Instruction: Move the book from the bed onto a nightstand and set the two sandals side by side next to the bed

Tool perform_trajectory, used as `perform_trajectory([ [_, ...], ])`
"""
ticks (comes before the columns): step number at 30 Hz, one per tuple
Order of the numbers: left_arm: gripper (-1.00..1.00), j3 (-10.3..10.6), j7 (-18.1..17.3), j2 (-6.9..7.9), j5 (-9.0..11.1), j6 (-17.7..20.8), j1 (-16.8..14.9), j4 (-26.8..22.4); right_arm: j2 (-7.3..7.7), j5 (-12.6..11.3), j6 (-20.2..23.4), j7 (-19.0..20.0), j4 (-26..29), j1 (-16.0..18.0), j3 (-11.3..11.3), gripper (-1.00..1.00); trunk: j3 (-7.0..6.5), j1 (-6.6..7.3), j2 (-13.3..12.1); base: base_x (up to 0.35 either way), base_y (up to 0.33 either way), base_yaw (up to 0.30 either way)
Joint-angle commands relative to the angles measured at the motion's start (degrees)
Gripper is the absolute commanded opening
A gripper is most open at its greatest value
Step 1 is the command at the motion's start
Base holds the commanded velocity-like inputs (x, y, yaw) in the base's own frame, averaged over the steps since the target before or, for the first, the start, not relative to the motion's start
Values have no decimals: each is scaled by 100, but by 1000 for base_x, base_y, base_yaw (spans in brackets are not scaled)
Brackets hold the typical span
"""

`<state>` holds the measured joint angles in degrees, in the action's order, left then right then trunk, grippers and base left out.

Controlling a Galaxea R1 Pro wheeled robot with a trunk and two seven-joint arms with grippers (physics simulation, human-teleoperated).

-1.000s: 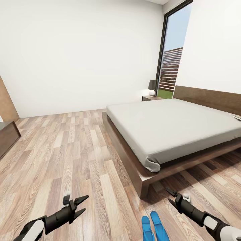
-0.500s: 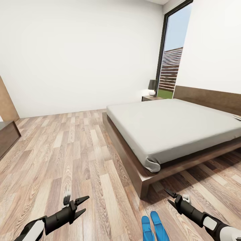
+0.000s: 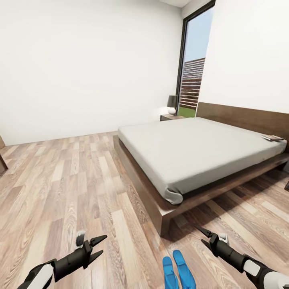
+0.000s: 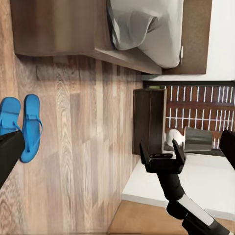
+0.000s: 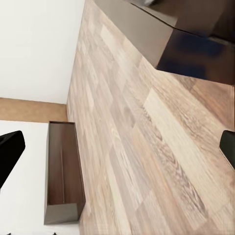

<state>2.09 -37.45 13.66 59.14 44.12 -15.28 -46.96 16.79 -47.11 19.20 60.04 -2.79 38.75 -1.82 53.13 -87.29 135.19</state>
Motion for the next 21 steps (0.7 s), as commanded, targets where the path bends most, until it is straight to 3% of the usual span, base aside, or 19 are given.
perform_trajectory([
  [1,100,11,1,6,37,28,-2,0,-1,-47,49,24,-20,10,-20,100,6,1,3,0,0,-259],
  [21,100,19,6,-65,39,18,-2,-1,-1,-26,51,24,-20,11,-20,100,6,1,3,0,0,-268],
])
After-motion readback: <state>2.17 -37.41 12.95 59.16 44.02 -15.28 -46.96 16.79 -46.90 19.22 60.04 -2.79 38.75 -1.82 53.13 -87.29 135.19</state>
